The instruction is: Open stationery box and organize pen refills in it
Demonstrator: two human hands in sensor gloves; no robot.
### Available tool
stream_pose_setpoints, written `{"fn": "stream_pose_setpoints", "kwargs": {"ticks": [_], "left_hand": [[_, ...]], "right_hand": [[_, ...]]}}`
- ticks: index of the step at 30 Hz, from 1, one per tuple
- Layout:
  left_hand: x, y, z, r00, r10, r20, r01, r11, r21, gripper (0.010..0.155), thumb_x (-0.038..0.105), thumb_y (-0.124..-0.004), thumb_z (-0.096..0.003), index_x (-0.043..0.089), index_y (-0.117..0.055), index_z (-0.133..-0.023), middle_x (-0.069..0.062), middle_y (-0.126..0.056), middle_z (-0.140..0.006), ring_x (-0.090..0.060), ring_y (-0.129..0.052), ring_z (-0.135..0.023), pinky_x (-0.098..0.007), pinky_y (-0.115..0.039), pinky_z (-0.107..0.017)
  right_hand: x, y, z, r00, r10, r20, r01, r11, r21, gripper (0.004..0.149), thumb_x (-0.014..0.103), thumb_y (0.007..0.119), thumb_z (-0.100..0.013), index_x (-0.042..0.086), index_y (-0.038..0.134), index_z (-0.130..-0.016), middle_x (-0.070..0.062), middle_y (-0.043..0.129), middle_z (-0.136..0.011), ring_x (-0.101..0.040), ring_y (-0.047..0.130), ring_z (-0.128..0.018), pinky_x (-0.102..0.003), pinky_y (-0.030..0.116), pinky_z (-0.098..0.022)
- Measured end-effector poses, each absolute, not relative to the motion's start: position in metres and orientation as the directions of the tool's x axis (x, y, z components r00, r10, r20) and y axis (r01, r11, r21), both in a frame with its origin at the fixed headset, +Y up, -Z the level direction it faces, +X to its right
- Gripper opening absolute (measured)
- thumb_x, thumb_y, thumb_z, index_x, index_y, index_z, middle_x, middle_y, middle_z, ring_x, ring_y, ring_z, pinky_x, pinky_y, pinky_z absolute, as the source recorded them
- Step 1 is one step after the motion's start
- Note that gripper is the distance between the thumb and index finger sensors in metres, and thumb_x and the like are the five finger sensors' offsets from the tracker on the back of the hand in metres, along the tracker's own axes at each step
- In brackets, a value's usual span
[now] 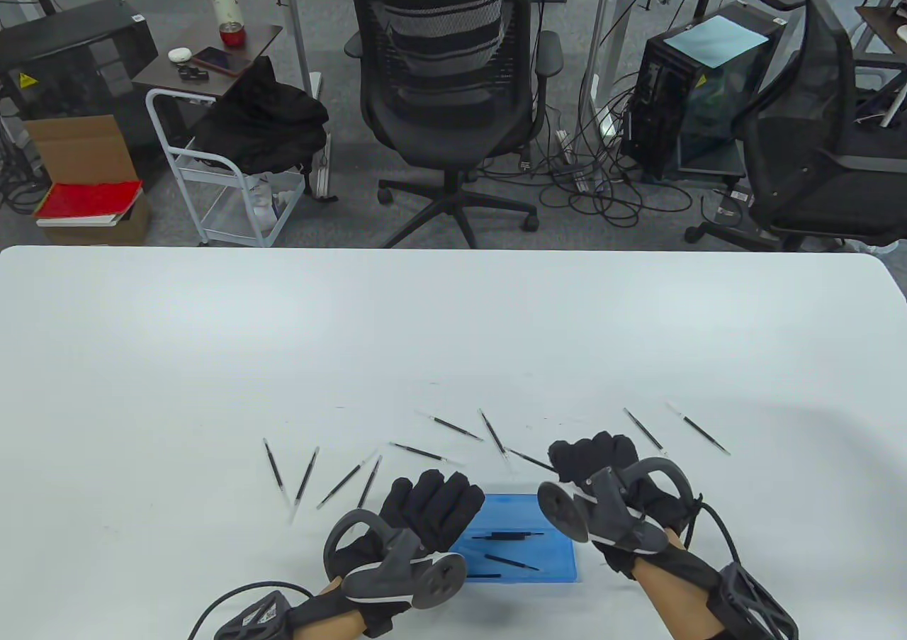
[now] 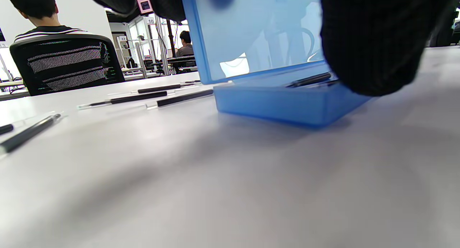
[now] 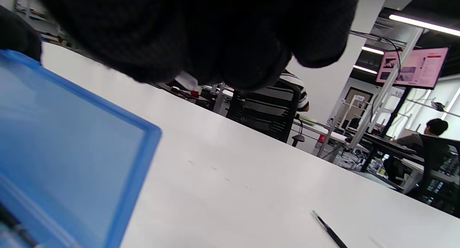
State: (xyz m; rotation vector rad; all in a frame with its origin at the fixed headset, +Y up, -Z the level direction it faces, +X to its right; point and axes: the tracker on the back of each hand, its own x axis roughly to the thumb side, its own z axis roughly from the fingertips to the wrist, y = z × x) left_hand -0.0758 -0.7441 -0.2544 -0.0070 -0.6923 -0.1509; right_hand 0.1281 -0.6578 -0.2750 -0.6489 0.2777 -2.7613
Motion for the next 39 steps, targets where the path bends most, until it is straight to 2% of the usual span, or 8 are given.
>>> {"fn": "stream_pose_setpoints", "kwargs": {"ticks": [6, 12, 24, 39], "left_hand": [[-0.076, -0.744, -0.255, 0.761, -0.131, 0.635, 0.138, 0.990, 0.039, 0.113, 0.063, -0.083, -0.0428, 0.020, -0.012, -0.119, -0.011, -0.018, -0.129, -0.047, -0.040, -0.118, -0.067, -0.048, -0.081], [-0.076, -0.744, -0.255, 0.761, -0.125, 0.636, 0.134, 0.990, 0.034, 0.113, 0.063, -0.083, -0.0427, 0.020, -0.011, -0.119, -0.011, -0.018, -0.129, -0.047, -0.040, -0.117, -0.067, -0.048, -0.081], [-0.076, -0.744, -0.256, 0.761, -0.119, 0.638, 0.130, 0.991, 0.029, 0.113, 0.063, -0.083, -0.0427, 0.020, -0.012, -0.119, -0.011, -0.018, -0.129, -0.047, -0.040, -0.117, -0.067, -0.048, -0.081], [-0.076, -0.744, -0.256, 0.761, -0.117, 0.638, 0.129, 0.991, 0.028, 0.113, 0.063, -0.083, -0.0428, 0.020, -0.012, -0.119, -0.011, -0.018, -0.129, -0.047, -0.040, -0.118, -0.067, -0.048, -0.081]], "right_hand": [[0.113, -0.671, -0.243, -0.798, -0.337, 0.500, 0.230, -0.936, -0.265, 0.060, 0.032, 0.094, -0.039, 0.017, 0.075, -0.094, -0.002, 0.100, -0.074, -0.029, 0.100, -0.065, -0.057, 0.079, -0.063], [0.103, -0.698, -0.227, -0.731, -0.389, 0.560, 0.298, -0.921, -0.251, 0.060, 0.033, 0.093, -0.039, 0.018, 0.074, -0.094, -0.002, 0.099, -0.075, -0.028, 0.100, -0.065, -0.056, 0.080, -0.063], [0.085, -0.731, -0.231, -0.689, -0.431, 0.583, 0.366, -0.901, -0.234, 0.060, 0.032, 0.092, -0.040, 0.018, 0.073, -0.094, -0.002, 0.099, -0.076, -0.029, 0.099, -0.066, -0.056, 0.079, -0.064], [0.084, -0.735, -0.231, -0.707, -0.402, 0.582, 0.330, -0.915, -0.231, 0.058, 0.033, 0.090, -0.041, 0.020, 0.074, -0.094, -0.001, 0.099, -0.077, -0.028, 0.099, -0.068, -0.055, 0.078, -0.064]]}}
